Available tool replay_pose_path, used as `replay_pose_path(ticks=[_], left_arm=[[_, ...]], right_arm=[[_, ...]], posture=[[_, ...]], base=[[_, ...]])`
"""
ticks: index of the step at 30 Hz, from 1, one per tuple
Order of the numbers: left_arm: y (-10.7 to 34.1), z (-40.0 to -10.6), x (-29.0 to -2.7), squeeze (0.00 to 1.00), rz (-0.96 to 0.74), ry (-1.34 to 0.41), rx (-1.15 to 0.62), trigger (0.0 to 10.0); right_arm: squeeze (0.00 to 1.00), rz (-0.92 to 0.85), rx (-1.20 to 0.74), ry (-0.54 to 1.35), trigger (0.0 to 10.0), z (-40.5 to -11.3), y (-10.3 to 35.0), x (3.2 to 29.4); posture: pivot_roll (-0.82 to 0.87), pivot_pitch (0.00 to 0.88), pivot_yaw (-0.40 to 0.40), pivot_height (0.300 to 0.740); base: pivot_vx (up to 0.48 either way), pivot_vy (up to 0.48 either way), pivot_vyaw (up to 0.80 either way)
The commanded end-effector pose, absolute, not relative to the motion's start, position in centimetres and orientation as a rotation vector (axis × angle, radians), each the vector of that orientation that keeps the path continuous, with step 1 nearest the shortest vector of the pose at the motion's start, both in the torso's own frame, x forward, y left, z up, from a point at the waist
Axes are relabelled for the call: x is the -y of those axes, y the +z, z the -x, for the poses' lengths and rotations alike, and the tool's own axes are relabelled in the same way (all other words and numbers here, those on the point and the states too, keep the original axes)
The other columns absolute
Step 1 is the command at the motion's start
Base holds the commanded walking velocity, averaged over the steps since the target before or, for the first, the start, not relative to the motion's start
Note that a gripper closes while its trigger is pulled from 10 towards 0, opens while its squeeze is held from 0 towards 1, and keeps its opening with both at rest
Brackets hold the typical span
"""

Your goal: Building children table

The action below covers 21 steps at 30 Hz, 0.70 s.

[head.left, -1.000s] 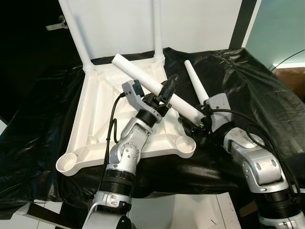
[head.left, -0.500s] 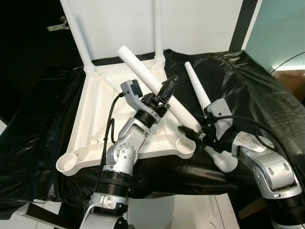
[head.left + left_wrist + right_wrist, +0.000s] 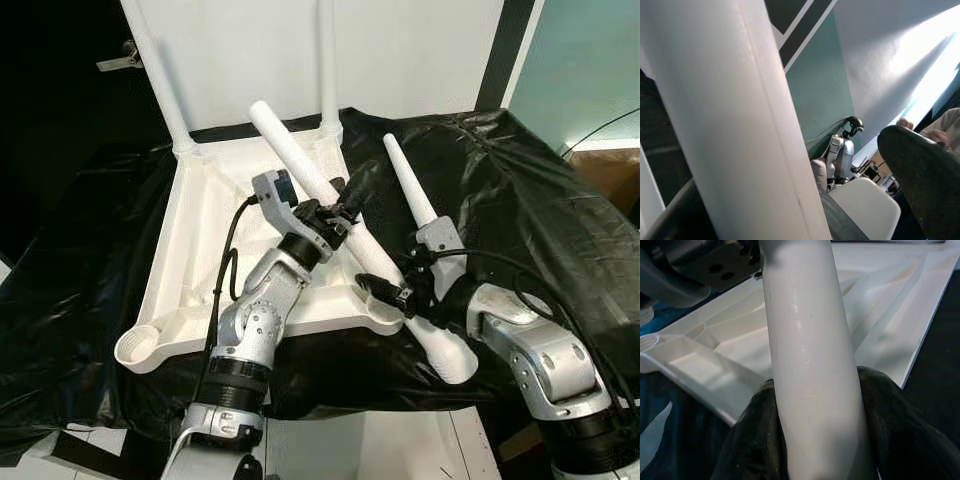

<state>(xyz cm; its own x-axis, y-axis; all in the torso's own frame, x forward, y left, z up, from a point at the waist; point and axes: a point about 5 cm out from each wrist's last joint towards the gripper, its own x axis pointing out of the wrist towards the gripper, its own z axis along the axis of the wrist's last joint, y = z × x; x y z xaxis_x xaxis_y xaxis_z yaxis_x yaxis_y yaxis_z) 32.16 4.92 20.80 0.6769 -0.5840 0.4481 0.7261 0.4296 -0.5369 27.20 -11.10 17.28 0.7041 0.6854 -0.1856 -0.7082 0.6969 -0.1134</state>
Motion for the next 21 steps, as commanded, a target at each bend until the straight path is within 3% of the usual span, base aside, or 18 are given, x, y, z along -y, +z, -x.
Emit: replay_pose_path(ticks=[1, 2, 3, 11, 15, 21], left_arm=[[22.0, -31.7, -4.5, 0.31, 0.756, -0.978, 0.305, 10.0], [22.0, -31.7, -4.5, 0.31, 0.756, -0.978, 0.305, 10.0], [22.1, -31.9, -4.7, 0.00, 0.773, -0.962, 0.310, 10.0], [23.3, -32.0, -5.7, 0.00, 0.904, -0.991, 0.350, 10.0], [25.0, -30.0, -6.9, 0.00, 1.134, -1.271, 0.381, 10.0], [25.9, -28.5, -8.2, 0.00, 1.240, -1.438, 0.426, 10.0]], right_arm=[[0.00, 0.221, -0.181, 0.689, 0.0, -27.8, 15.7, 11.2], [0.00, 0.221, -0.181, 0.689, 0.0, -27.8, 15.7, 11.2], [0.00, 0.245, -0.153, 0.666, 0.0, -27.9, 16.0, 11.1], [0.00, 0.259, -0.041, 0.611, 0.0, -27.6, 17.1, 9.0], [0.00, 0.231, 0.002, 0.557, 0.0, -27.7, 17.6, 8.3], [0.00, 0.240, 0.010, 0.522, 0.0, -28.0, 17.5, 8.8]], posture=[[-0.13, 0.013, 0.088, 0.740], [-0.13, 0.013, 0.088, 0.740], [-0.13, 0.013, 0.088, 0.740], [-0.13, 0.019, 0.087, 0.740], [-0.14, 0.019, 0.087, 0.740], [-0.14, 0.016, 0.086, 0.740]], base=[[0.000, 0.000, 0.00], [0.000, 0.000, 0.00], [0.000, 0.000, 0.00], [0.000, 0.000, 0.00], [0.000, 0.000, 0.00], [0.000, 0.000, 0.00]])
